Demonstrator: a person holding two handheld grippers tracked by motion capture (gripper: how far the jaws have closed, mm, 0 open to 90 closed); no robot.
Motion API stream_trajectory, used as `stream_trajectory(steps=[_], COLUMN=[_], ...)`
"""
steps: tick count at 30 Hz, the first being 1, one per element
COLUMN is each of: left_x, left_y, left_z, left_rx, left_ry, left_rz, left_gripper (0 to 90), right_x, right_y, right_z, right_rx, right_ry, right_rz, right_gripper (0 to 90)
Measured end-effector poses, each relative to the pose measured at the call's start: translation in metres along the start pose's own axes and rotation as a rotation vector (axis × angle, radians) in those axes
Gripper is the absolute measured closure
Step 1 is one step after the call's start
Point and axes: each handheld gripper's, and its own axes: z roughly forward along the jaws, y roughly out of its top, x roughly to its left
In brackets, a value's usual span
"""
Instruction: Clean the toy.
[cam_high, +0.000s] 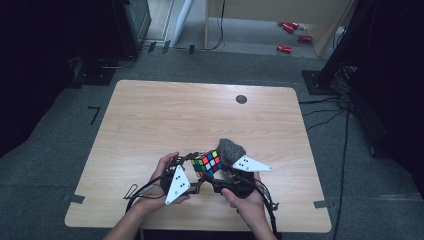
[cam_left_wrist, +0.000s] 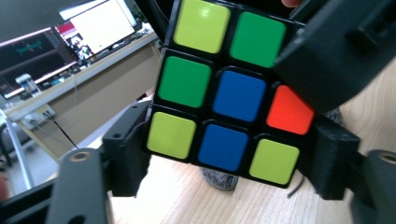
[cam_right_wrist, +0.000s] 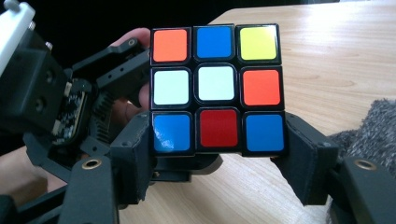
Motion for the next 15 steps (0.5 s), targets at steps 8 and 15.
stream_trajectory(steps=[8,15], left_x=[-0.0035,-0.0017], left_y=[-0.002,-0.0013], left_z=[-0.0009,-0.0019], left_rx=[0.014,0.02], left_ry=[0.011,0.019], left_rz=[0.06,0.042], left_gripper=[34.8,34.9], right_x=[-0.0056,-0.0098], right_y=[0.0016,0.0038], right_z=[-0.0014,-0.0026], right_rx=[-0.002,-0.007], right_ry=[0.013,0.044], right_rz=[0.016,0.043], right_gripper=[33.8,31.7])
